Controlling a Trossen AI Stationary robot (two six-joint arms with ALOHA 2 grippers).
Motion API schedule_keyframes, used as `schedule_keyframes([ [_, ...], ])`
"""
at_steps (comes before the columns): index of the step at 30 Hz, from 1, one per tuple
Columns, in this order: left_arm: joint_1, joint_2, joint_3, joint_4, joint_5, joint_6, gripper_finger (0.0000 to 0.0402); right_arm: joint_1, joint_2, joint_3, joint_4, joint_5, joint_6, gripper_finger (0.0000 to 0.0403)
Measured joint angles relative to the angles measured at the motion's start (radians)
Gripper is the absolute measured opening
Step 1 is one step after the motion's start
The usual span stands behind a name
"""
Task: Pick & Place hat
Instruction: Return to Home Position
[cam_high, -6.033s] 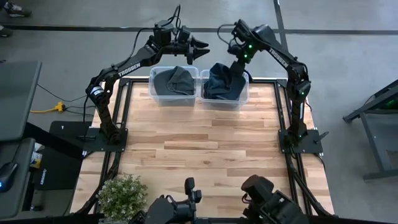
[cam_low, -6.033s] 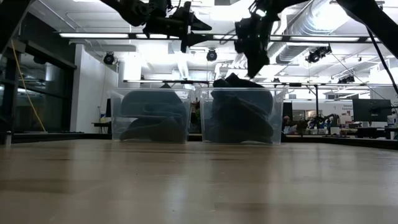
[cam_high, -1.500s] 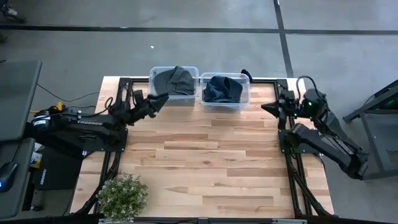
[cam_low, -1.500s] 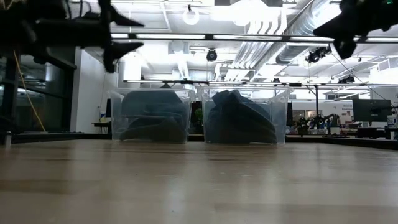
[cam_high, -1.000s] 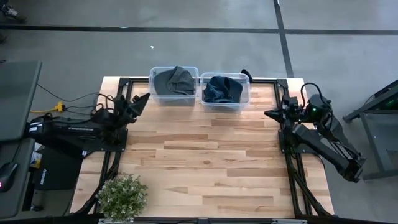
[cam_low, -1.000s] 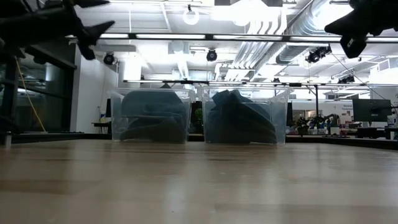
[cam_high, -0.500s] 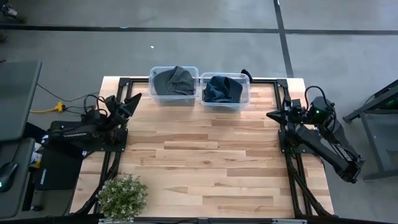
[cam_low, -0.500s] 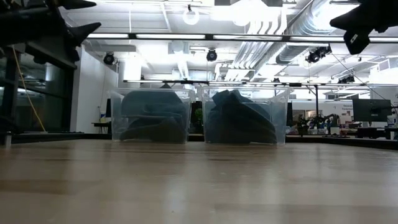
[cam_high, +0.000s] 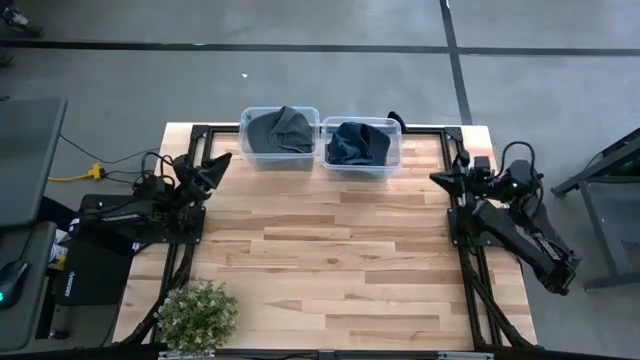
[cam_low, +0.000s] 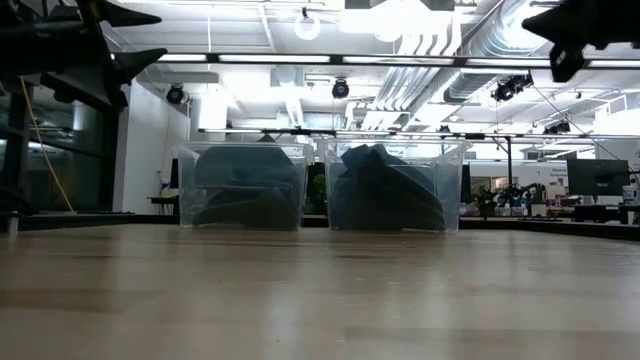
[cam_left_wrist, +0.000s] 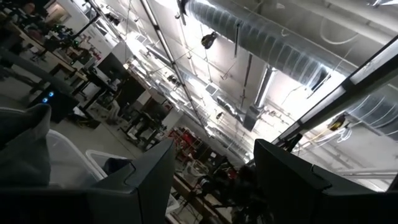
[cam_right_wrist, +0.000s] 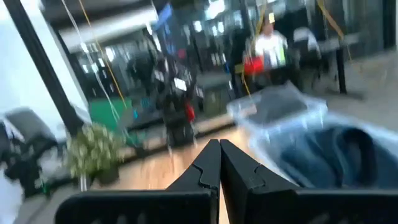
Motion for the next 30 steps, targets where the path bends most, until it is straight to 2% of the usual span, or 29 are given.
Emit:
schedule_keyframes([
  [6,0.000,0.000,0.000,0.001,0.002,-0.027,0.0217,0.011,0.002,-0.202,0.456,0.032,0.236,0.0000],
  [9,0.000,0.000,0.001,0.000,0.037,-0.026,0.0217,0.052,0.003,-0.263,0.556,0.076,0.267,0.0000],
  [12,0.000,0.000,0.001,-0.001,0.078,-0.024,0.0217,0.114,0.002,-0.287,0.562,0.137,0.249,0.0000],
  [20,0.000,0.000,0.001,-0.009,0.070,0.014,0.0217,0.303,0.002,-0.344,0.525,0.273,0.144,0.0000],
  [30,0.000,0.001,0.002,-0.226,-0.045,0.092,0.0217,0.350,0.002,-0.343,0.232,0.284,-0.011,0.0000],
])
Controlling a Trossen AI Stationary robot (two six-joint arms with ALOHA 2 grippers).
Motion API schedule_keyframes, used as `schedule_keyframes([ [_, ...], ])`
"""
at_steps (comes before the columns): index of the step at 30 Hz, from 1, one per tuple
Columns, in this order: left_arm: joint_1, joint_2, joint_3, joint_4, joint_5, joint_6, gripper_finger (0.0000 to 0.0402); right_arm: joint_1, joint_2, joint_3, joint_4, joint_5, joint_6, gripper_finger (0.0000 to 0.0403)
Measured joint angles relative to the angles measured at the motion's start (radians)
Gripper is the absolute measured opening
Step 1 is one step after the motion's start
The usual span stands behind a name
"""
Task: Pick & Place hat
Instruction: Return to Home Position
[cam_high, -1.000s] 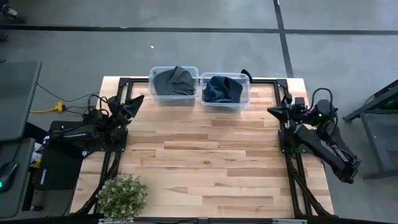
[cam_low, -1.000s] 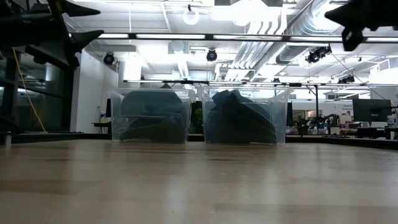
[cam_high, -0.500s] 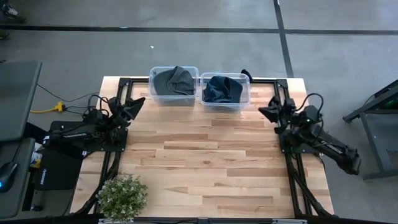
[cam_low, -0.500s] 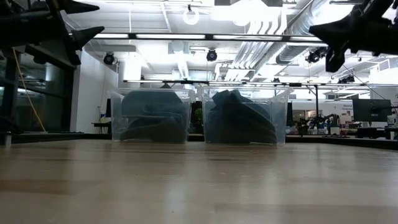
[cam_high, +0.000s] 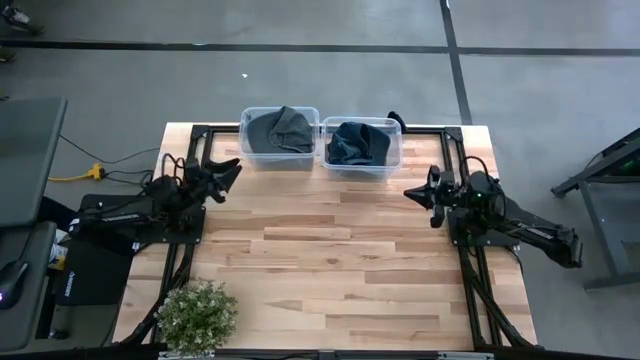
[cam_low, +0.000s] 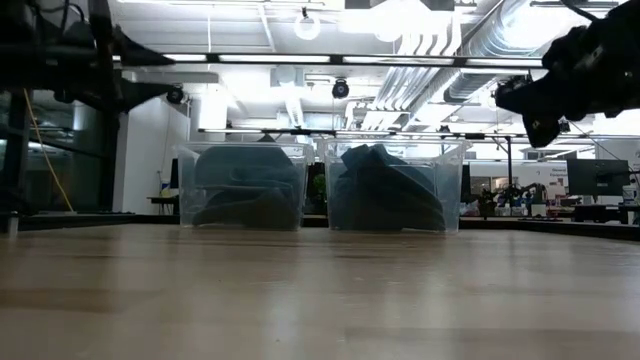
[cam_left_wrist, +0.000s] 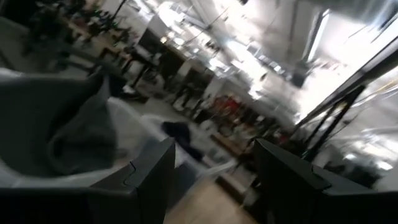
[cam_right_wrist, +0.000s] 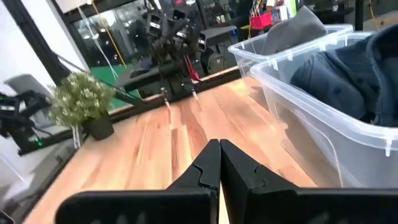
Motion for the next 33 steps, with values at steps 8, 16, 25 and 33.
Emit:
schedule_keyframes([
  [8,0.000,0.000,0.000,-0.179,-0.036,-0.001,0.0217,0.000,0.000,0.001,-0.010,-0.005,-0.026,0.0000],
  [16,0.000,0.000,0.002,-0.233,-0.031,-0.001,0.0218,0.026,0.000,0.001,-0.013,-0.019,0.351,0.0003],
  [25,0.000,0.000,0.002,-0.231,-0.032,-0.002,0.0218,0.040,0.004,0.001,-0.011,0.048,0.363,0.0011],
  [33,0.000,0.000,0.001,-0.228,-0.030,-0.003,0.0218,0.038,0.014,0.000,-0.005,0.325,0.317,0.0012],
])
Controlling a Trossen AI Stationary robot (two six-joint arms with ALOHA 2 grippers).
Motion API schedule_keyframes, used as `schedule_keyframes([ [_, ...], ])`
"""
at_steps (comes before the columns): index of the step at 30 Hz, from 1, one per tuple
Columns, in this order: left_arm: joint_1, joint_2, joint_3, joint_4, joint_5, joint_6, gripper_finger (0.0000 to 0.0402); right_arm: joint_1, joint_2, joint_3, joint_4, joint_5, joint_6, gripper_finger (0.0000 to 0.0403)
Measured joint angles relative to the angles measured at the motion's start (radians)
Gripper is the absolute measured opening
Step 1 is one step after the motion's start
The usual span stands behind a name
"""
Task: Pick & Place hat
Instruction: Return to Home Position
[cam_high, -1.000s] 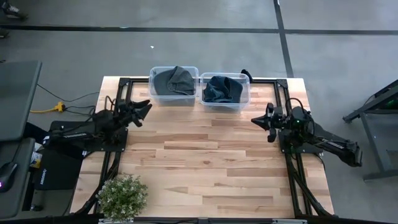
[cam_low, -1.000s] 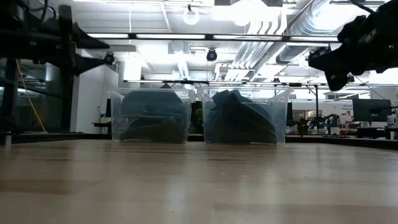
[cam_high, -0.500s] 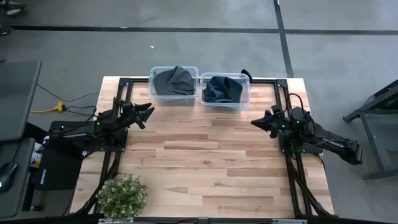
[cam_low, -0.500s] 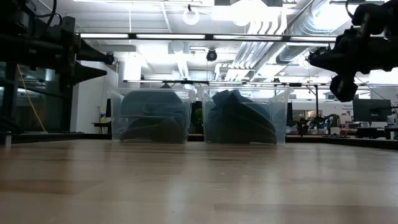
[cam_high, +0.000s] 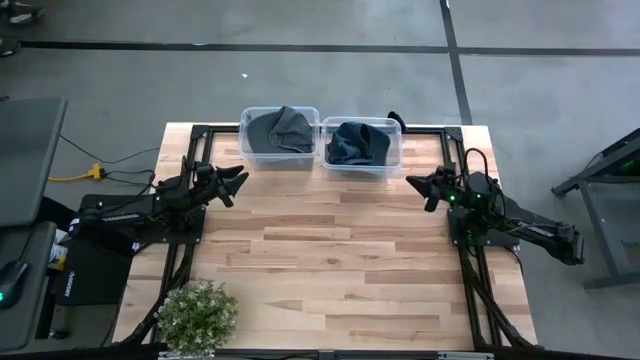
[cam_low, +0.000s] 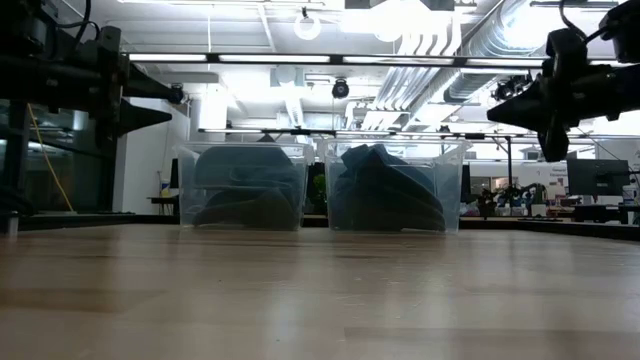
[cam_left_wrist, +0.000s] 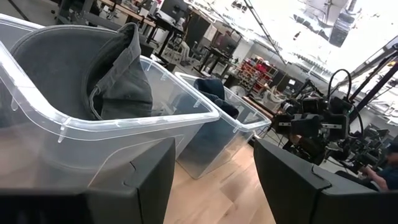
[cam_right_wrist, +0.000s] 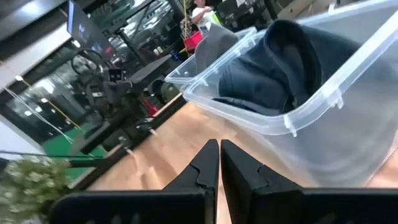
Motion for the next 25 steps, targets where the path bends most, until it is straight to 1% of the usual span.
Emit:
schedule_keyframes([
  [6,0.000,0.000,0.000,0.002,0.002,-0.001,0.0218,0.000,0.000,0.000,0.002,0.010,-0.151,0.0012],
  [12,0.000,0.000,0.000,0.004,0.002,-0.001,0.0218,0.000,0.000,0.000,0.003,0.010,-0.245,0.0012],
  [25,0.000,0.000,0.000,0.007,0.003,0.000,0.0218,0.000,0.000,0.000,0.003,0.009,-0.242,0.0012],
])
